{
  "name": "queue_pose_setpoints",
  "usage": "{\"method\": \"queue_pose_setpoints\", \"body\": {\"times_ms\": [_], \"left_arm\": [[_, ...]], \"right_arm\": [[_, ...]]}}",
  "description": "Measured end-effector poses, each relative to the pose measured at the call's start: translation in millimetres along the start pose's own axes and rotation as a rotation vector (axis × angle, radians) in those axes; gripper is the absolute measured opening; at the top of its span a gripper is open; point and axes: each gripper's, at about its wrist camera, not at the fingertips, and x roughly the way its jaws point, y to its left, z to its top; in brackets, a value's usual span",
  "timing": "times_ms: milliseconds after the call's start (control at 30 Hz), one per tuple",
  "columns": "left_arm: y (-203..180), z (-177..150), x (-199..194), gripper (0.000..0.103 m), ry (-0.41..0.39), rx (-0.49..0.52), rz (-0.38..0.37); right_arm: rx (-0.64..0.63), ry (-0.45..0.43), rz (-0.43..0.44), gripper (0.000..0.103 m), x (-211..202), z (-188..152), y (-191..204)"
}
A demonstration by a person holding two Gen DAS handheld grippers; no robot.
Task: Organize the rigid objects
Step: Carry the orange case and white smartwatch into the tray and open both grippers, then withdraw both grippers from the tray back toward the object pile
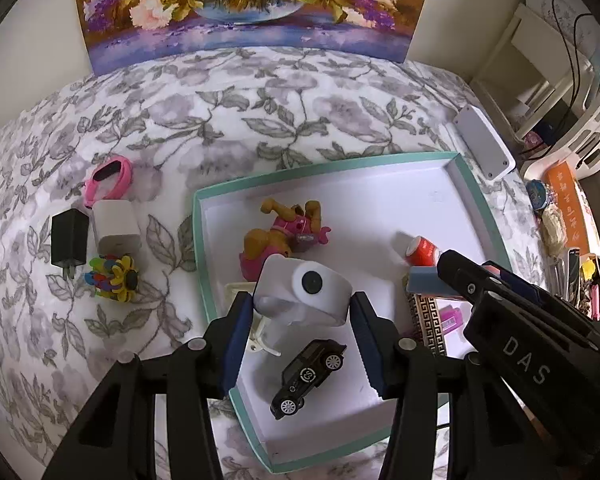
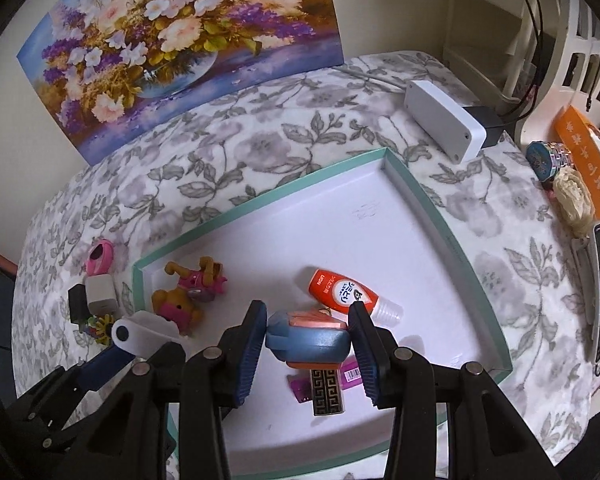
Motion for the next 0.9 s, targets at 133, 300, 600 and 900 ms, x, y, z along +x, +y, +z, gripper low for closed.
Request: {"method": "queue_pose_setpoints", "body": {"times_ms": [133, 300, 600, 900], "left_arm": [[0.5, -0.8, 4.7, 0.052, 0.023, -0.008, -0.005], [-0.5, 0.3, 0.9, 0.053, 0.018, -0.007, -0.015], [25.1, 5.0, -18.1, 0.06, -0.017, -0.075, -0.033], [110.3, 3.9, -28.4, 0.069, -0.047, -0.296, 0.063]], "right_arm": [[-0.006, 0.014, -0.005, 0.046, 4.3, -1.8, -0.8], [-0.021, 0.017, 0.001, 0.046, 1.2, -1.8, 1.5], [-0.022, -0.028, 0.018, 0.046, -15.2, 1.6, 7.6], [-0.072, -0.015, -0.009, 0.05, -8.5, -3.4, 26.9]]}}
